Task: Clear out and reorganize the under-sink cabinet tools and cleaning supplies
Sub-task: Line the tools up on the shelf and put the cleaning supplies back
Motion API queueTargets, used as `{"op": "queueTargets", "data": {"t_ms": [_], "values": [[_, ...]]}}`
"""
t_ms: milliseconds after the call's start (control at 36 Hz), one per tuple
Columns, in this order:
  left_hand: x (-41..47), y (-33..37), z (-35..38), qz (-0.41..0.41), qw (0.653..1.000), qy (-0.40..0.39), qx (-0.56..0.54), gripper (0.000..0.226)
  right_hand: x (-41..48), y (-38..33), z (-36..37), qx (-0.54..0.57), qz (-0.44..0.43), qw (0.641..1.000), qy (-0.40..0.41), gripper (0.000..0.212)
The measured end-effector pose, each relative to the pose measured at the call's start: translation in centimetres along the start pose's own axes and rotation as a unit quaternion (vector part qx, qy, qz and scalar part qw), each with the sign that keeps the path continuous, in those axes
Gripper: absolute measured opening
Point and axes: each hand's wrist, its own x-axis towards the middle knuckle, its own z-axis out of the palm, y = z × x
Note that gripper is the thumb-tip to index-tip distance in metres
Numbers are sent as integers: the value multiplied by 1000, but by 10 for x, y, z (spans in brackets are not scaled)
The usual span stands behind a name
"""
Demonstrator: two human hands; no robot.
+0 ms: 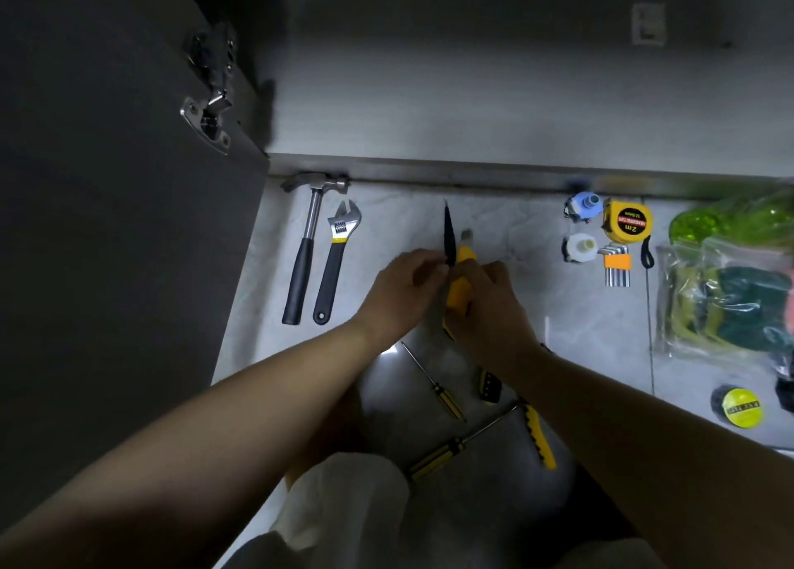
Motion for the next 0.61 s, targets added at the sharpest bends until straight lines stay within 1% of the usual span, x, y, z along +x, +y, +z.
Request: {"op": "queueTargets", "data": {"t_ms": [56, 83, 139, 194, 250, 333, 361, 444, 528, 611], "values": [[-11, 0, -5, -67, 988, -37, -131, 25, 4, -10, 6, 12, -12, 1000, -5, 54], [-17, -2, -8, -89, 980, -46, -173, 24, 6, -15, 9, 16, -18, 1000, -3, 54], [-25, -9, -13, -102, 973, -44, -205, 27, 9, -23, 16, 32, -17, 999, -6, 54], [-29, -17, -18, -90, 975, -34, -201, 26, 9, -29, 21, 62, -7, 998, -21, 49], [-28, -23, -23, -90, 980, -13, -179, 23, 7, -30, 26, 62, -7, 997, -33, 50], [-21, -33, -31, -121, 980, 30, -155, 17, 2, -25, 28, 45, -7, 998, -33, 49], [-17, -36, -33, -136, 981, 47, -129, 16, 0, -22, 28, 33, -11, 999, -38, 49], [-11, -45, -41, -158, 984, 85, 6, 20, -3, -16, 24, -51, -15, 997, -48, 46], [-11, -45, -46, -136, 982, 95, 87, 25, -4, -13, 20, -96, 13, 994, -57, 38], [-12, -42, -49, -102, 980, 97, 144, 22, -5, -12, 16, -122, 23, 990, -68, 37]]}}
